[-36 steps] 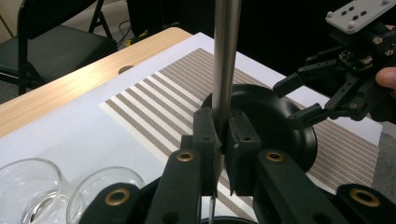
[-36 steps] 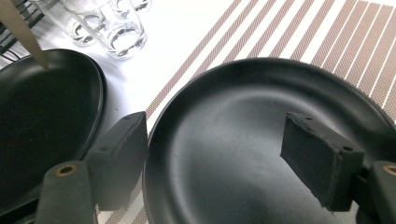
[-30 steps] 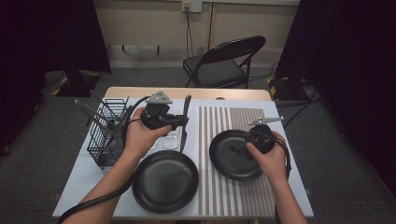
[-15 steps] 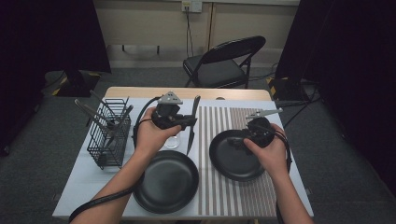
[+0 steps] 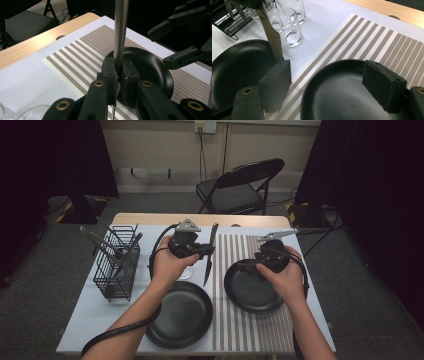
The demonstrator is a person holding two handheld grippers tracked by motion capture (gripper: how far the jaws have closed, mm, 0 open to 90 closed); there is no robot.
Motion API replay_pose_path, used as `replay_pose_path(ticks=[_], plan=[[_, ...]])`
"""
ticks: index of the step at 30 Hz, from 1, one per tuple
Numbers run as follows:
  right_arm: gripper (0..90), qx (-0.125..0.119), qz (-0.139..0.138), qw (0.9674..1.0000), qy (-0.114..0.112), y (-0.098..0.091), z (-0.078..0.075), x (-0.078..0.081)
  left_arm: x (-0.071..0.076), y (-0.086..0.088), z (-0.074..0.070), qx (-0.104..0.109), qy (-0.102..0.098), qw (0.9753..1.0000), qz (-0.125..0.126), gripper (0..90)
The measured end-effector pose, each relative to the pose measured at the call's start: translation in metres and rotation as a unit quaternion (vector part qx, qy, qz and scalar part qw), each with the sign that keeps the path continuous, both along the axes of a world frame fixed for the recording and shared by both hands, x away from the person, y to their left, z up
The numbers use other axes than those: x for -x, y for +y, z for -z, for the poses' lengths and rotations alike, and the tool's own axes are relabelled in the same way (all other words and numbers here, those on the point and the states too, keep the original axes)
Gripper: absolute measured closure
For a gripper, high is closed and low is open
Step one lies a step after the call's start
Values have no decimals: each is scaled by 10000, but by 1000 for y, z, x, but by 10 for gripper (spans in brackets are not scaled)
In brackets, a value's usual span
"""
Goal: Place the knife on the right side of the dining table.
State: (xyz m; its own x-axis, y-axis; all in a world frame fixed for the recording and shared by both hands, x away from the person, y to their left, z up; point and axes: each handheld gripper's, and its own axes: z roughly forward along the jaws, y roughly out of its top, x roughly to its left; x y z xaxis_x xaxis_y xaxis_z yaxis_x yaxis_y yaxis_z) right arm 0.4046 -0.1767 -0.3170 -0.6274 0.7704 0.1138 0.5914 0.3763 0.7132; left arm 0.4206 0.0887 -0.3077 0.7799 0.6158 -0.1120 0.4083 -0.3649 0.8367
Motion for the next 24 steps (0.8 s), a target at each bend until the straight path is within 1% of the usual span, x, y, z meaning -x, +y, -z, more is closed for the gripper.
replay_pose_path(ticks=[1, 5, 8, 9, 10, 12, 15, 19, 21, 24], plan=[[223, 4, -20, 10000, -11, 1, -1, 0, 0, -1, 1, 3, -25, 10000, 7, 836], [224, -92, -57, 9999, 11, 4, -5, -1, -1, -3, 2, 14, -16, 10000, 15, 836], [224, -131, -94, 9999, -29, 6, -7, -2, -2, -5, 4, 43, -19, 10000, 13, 836], [225, -149, -74, 9999, 0, 7, -8, -2, -2, -6, 4, 37, -20, 10000, 22, 836], [224, -156, -95, 9998, -33, 8, -8, -2, -2, -6, 4, 0, -20, 10000, 17, 836], [225, -176, -75, 9998, -33, 9, -8, -3, -2, -7, 4, -7, -16, 10000, 25, 836], [224, -262, -104, 9996, -95, 11, -9, -3, -2, -7, 4, -31, -38, 10000, -2, 836], [229, -294, -112, 9994, -127, 14, -11, -4, -2, -8, 4, 17, -58, 10000, -6, 836], [237, -323, -136, 9993, -142, 15, -13, -4, -2, -8, 4, -24, -91, 10000, -22, 835], [252, -378, -158, 9990, -185, 19, -16, -4, -1, -9, 4, 2, -85, 10000, -50, 836]])
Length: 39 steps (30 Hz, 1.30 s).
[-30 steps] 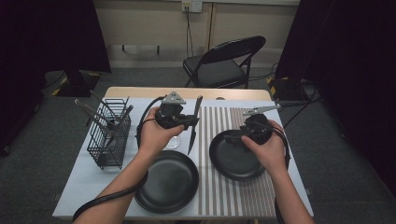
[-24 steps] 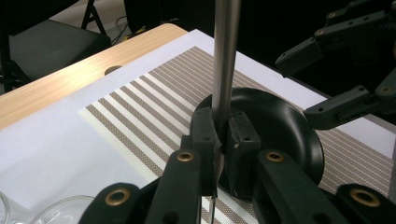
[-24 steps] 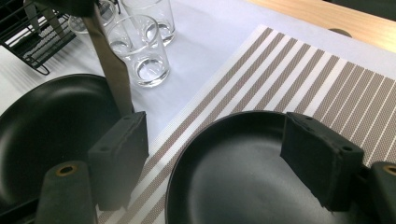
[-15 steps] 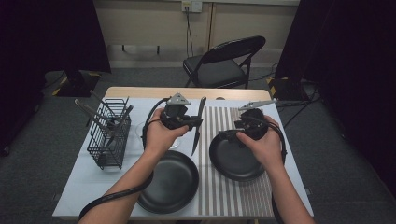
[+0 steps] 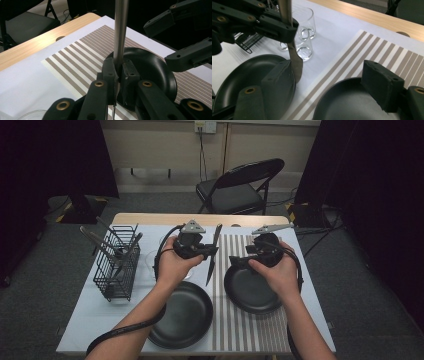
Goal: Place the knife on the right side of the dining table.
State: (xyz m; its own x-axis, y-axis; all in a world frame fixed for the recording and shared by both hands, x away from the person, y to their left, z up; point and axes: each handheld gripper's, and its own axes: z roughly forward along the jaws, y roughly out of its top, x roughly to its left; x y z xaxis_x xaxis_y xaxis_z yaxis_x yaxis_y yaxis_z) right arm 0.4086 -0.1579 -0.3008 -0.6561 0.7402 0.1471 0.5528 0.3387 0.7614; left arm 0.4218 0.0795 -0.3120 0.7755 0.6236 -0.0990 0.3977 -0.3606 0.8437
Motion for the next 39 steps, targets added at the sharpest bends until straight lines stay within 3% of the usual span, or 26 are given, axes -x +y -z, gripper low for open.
replay_pose_path(ticks=[30, 39], plan=[[291, -62, -66, 9999, -116, 25, -23, -8, 4, -16, 13, -99, -50, 9999, 20, 836], [343, -71, -30, 9999, -94, 32, -26, -12, 6, -18, 14, -93, -64, 9999, 27, 836]])
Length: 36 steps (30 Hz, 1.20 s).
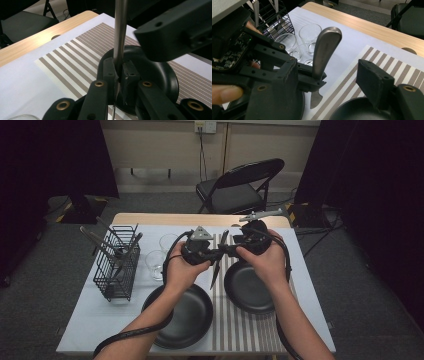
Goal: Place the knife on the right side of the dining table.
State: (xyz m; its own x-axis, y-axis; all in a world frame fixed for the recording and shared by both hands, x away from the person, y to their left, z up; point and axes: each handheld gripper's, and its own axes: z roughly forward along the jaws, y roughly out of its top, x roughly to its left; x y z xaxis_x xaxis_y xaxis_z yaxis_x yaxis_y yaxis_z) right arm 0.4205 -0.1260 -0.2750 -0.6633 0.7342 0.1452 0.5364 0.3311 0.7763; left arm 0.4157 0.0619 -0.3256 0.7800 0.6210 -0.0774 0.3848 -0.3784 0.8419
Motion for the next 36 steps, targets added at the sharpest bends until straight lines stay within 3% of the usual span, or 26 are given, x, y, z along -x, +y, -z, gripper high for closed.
replay_pose_path(ticks=[12, 19, 36], plan=[[554, -102, 152, 9998, -6, 15, -11, -3, 3, 3, -1, 49, -51, 10000, -43, 836], [631, -216, 189, 9996, 30, 17, -13, -4, 5, 5, 2, 30, -49, 9999, -93, 835], [708, -322, 192, 9993, 96, 14, -8, -6, 5, 3, 6, 72, -24, 9999, -115, 835]])
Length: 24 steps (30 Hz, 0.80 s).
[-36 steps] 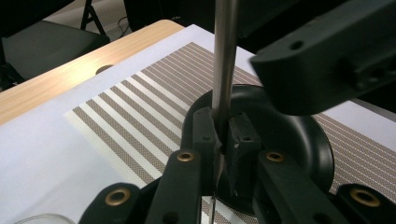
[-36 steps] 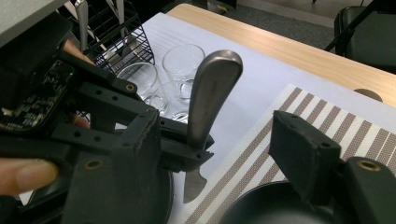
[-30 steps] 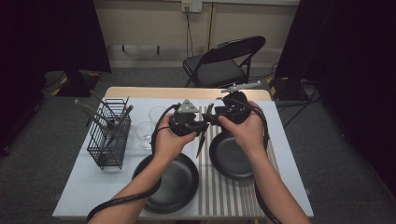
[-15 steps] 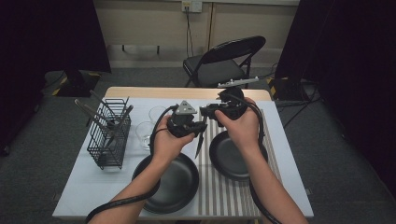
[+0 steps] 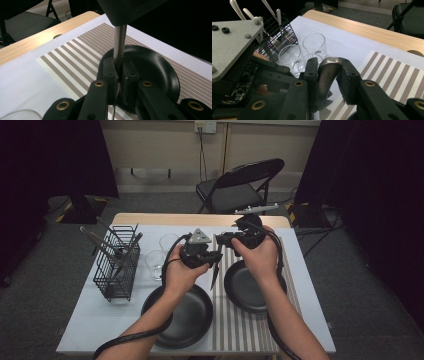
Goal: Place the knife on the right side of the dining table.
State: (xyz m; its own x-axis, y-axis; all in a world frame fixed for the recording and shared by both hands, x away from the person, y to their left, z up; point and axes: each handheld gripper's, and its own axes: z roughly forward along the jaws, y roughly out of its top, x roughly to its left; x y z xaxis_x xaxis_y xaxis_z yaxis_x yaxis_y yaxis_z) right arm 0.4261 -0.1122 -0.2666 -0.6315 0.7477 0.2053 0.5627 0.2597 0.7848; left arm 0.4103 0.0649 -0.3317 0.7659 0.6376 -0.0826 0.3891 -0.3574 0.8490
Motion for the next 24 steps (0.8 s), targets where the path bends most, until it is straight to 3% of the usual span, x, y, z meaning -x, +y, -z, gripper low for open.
replay_pose_path(ticks=[3, 16, 22, 24], plan=[[715, 37, -25, 10000, -14, 1, 1, 0, 0, 0, 1, 30, 6, 10000, -5, 835], [734, -234, -310, 9991, 176, -2, 1, -3, -2, 4, 3, 229, 103, 9997, 77, 821], [735, -298, -447, 9984, 194, -3, 3, -5, -2, 5, 2, 206, 168, 9995, 148, 761], [736, -304, -474, 9982, 185, -3, 2, -6, -2, 5, 3, 287, 198, 9993, 162, 722]])
